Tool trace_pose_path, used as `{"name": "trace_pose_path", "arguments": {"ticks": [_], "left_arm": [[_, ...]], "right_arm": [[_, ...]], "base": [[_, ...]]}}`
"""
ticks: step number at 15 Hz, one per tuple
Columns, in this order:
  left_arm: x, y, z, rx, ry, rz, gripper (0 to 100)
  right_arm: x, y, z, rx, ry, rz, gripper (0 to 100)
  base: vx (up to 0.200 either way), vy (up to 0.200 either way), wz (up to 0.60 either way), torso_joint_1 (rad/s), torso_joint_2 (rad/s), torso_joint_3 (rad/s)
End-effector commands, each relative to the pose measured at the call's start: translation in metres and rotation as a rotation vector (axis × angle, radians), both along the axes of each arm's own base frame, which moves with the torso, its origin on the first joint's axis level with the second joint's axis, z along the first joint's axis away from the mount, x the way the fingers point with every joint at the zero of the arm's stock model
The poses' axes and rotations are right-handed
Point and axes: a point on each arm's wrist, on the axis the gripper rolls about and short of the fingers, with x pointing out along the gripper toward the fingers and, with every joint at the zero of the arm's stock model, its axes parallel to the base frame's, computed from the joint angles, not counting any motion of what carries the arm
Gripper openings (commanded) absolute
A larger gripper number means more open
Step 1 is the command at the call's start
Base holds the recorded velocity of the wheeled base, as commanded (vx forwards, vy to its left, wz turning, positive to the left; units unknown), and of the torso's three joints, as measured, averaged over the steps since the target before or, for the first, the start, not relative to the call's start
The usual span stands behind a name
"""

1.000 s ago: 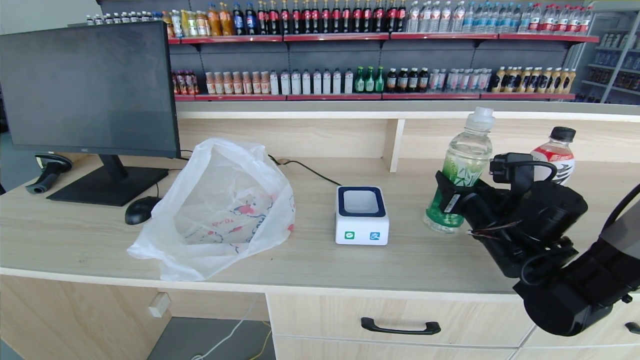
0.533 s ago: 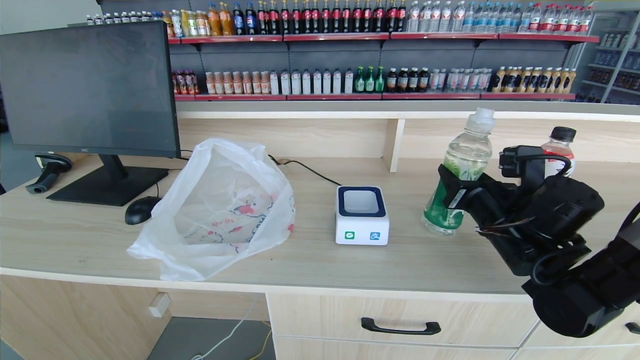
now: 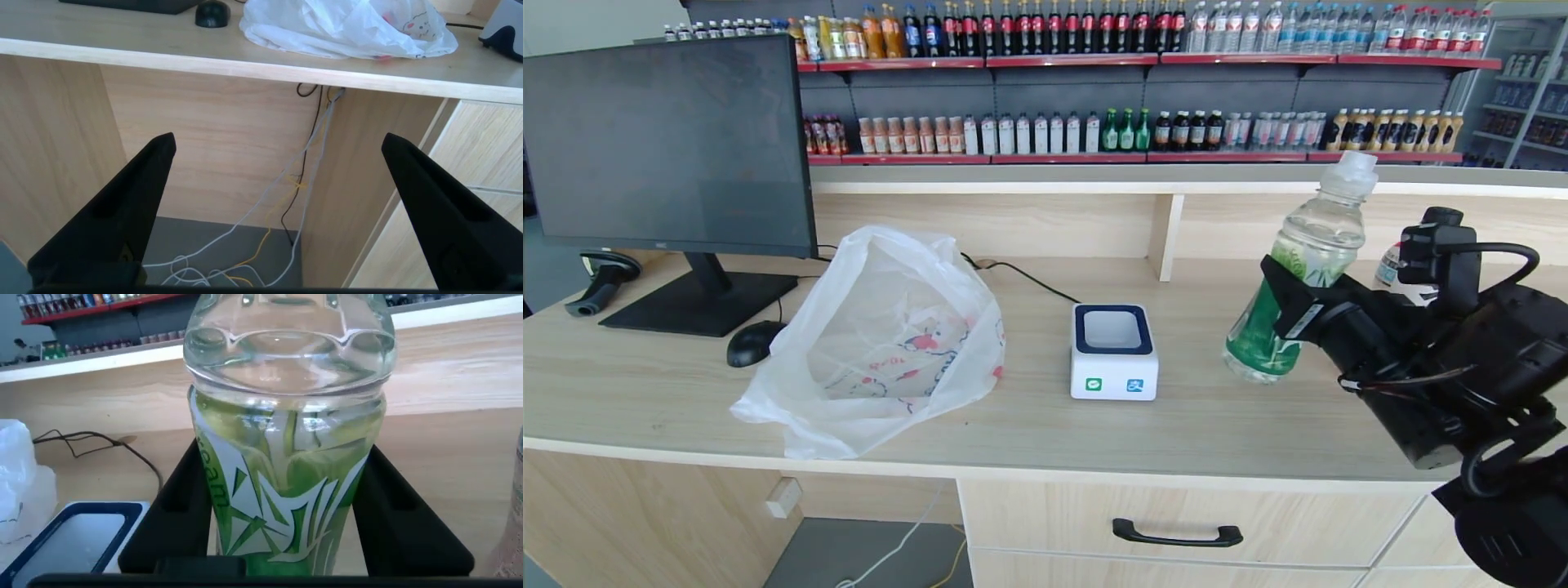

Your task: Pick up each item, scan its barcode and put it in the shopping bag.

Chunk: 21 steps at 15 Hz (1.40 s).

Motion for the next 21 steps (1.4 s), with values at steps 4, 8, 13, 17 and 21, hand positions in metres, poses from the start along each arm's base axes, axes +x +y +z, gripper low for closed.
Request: {"name": "trace_pose_path", "arguments": {"ticks": [4, 8, 13, 17, 21], "left_arm": [[0.0, 0.0, 0.0, 0.0, 0.001, 0.001, 100], [0.0, 0.0, 0.0, 0.0, -0.001, 0.001, 100], [0.0, 0.0, 0.0, 0.0, -0.001, 0.001, 100], [0.0, 0.0, 0.0, 0.0, -0.001, -0.001, 100], [0.0, 0.0, 0.0, 0.0, -0.001, -0.001, 100]], "right_arm": [[-0.049, 0.013, 0.02, 0.027, -0.054, 0.123, 0], [-0.095, 0.02, 0.028, 0.045, -0.087, 0.258, 0], [-0.117, 0.023, 0.029, 0.039, -0.099, 0.34, 0], [-0.126, 0.021, 0.024, -0.007, -0.103, 0.442, 0], [-0.126, 0.025, 0.028, 0.046, -0.109, 0.585, 0]], "base": [[0.0, 0.0, 0.0, 0.0, 0.0, 0.0], [0.0, 0.0, 0.0, 0.0, 0.0, 0.0], [0.0, 0.0, 0.0, 0.0, 0.0, 0.0], [0.0, 0.0, 0.0, 0.0, 0.0, 0.0], [0.0, 0.0, 0.0, 0.0, 0.0, 0.0]]}}
